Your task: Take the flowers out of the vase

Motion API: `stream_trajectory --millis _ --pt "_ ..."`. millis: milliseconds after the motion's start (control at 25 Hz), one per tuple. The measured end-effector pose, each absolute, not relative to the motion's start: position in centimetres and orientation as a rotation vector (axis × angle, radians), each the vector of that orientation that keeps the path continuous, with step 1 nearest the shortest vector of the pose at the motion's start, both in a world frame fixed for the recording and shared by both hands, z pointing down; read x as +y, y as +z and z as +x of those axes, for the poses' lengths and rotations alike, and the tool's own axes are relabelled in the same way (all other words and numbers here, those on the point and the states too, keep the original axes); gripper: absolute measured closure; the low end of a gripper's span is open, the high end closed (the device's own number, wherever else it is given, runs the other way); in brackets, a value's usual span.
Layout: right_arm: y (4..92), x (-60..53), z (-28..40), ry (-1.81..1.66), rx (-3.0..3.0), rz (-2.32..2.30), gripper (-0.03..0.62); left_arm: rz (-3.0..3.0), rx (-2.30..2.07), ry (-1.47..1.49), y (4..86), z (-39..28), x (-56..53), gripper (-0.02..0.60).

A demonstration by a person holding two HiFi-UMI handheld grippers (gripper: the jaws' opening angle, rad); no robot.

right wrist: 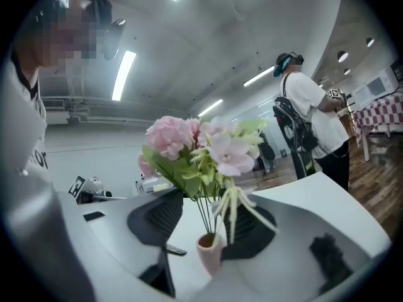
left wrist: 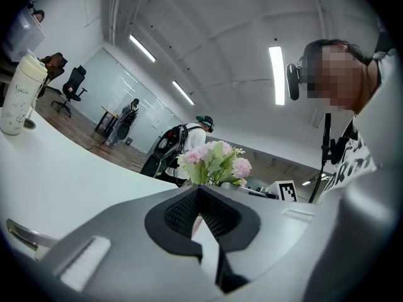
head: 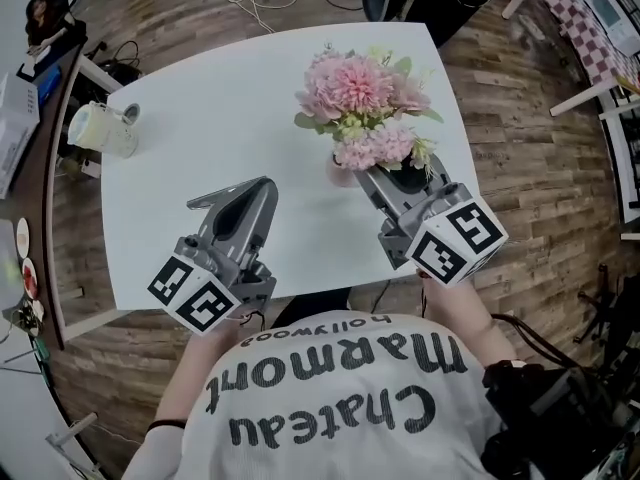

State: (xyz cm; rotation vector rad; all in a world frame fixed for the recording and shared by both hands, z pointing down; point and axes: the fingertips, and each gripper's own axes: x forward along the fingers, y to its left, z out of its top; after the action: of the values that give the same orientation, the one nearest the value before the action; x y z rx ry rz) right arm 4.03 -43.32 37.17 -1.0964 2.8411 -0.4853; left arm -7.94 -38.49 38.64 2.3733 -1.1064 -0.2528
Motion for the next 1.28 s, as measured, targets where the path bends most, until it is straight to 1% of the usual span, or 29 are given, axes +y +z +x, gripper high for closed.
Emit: stream_trajectory --millis 80,120,160,200,440,640,840,960,1280 --pt "37.1 -43.6 3.6 -0.473 2.843 -1.077 0.411 2.369 -1.108 -0.247 38.9 -8.2 -38.5 0.577" --pt "37.0 -43.7 3.5 -0.466 2.837 -1.080 0.456 2.367 -1.109 -0.246 39.0 -8.4 -38.5 0.577" --pt "36.9 -43.8 3.4 -0.461 2.829 -1.089 0.538 2.364 -1.111 -0.246 39.0 -8.7 -38.4 0.577" --pt "36.8 -43.9 3.3 -0.456 2.824 -1.095 0.548 2.363 -1.113 -0.247 39.1 -8.9 -38.4 0.577" --pt "35.8 -43.7 3.4 -0.412 2.826 -1.082 0.556 2.368 -1.124 -0.282 38.7 -9.2 -37.4 0.577" --pt "34.0 -42.6 4.3 -0.308 2.797 -1.076 0.559 2.385 -1.134 -0.321 38.0 -8.5 -35.3 0.577" --pt "32.1 -41.3 3.7 -0.189 2.733 -1.068 0.562 2.406 -1.148 -0.355 37.6 -10.1 -32.7 0.577" --pt "30.1 -40.8 3.4 -0.141 2.712 -1.060 0.562 2.414 -1.169 -0.375 36.3 -11.0 -31.8 0.577" --pt "24.5 -38.9 5.4 -0.027 2.619 -1.009 0.563 2.466 -1.202 -0.427 32.4 -9.9 -29.7 0.577"
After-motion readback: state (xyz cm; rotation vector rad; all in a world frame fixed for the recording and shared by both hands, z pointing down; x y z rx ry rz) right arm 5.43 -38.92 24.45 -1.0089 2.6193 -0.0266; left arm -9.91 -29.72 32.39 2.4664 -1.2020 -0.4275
